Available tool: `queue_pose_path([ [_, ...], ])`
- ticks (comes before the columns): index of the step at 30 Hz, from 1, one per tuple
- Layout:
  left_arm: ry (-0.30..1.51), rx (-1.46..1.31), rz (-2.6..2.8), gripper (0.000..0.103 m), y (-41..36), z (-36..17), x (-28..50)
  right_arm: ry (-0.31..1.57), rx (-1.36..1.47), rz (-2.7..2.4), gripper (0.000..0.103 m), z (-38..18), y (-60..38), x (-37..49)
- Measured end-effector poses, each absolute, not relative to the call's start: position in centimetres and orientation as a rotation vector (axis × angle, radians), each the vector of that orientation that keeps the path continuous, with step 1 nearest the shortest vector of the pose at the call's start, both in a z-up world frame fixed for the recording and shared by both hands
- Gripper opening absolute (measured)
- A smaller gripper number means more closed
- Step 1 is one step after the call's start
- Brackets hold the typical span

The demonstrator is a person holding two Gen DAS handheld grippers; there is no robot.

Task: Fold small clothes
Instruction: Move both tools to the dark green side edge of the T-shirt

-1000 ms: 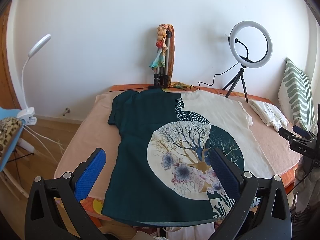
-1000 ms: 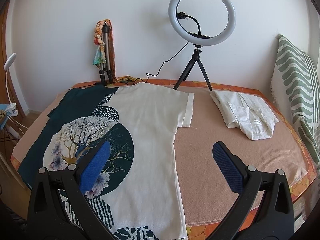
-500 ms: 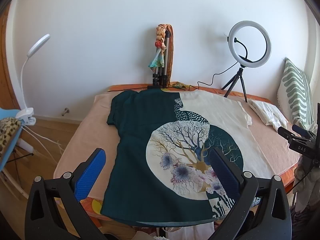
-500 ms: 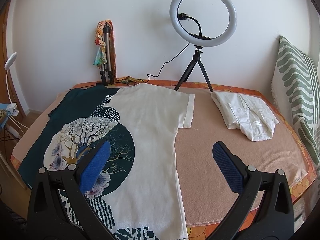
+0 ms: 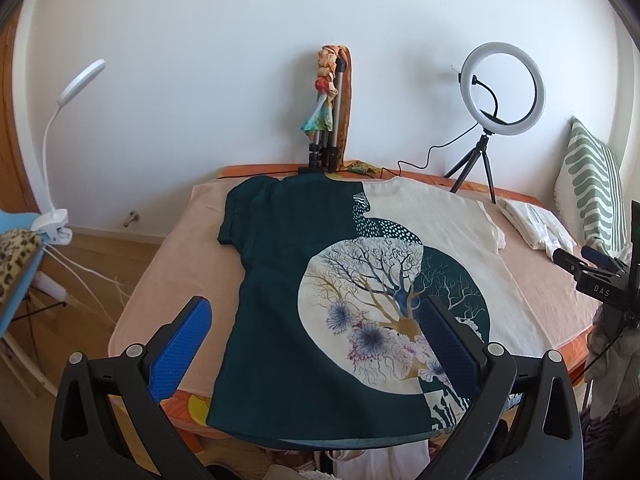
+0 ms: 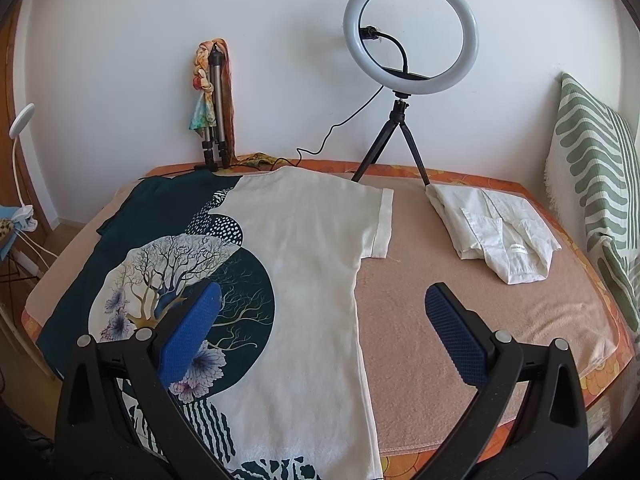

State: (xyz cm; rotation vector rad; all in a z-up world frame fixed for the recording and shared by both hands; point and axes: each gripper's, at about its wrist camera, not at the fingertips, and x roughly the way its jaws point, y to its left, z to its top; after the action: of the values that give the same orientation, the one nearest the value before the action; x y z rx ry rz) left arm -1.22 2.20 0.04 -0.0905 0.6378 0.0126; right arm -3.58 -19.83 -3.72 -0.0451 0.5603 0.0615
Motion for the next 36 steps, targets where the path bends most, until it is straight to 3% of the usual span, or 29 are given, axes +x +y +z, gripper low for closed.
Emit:
queue_pose_path([
  [12, 0.728, -0.233, 0.067, 0.102, 9.0, -4.3, -1.8, 0.626, -0.023, 0.326, 0.103, -0.4, -13.7, -0.9],
  [20, 0.891, -0.337, 0.007, 0.083, 10.8, -8.6, -0.4, 0.683, -0.026, 0.464, 0.103, 3.7, -7.3, 3.4],
  [23, 0.944, -0.362, 0.006, 0.076, 11.1, -10.0, -0.2, 0.726, -0.041, 0.506, 0.097, 4.5, -4.4, 5.2],
  [28, 1.006, -0.426, -0.008, 0.075, 12.1, -11.9, 0.6, 0.814, -0.025, 0.588, 0.094, 4.8, 0.3, 8.9],
  [33, 1.03, -0.458, -0.015, 0.075, 12.7, -12.7, 1.2, 0.904, -0.005, 0.662, 0.079, 4.3, 6.5, 13.1],
  [36, 1.052, -0.509, -0.045, 0.073, 13.3, -13.5, 1.4, 0.948, -0.001, 0.7, 0.077, 3.2, 10.4, 15.3],
])
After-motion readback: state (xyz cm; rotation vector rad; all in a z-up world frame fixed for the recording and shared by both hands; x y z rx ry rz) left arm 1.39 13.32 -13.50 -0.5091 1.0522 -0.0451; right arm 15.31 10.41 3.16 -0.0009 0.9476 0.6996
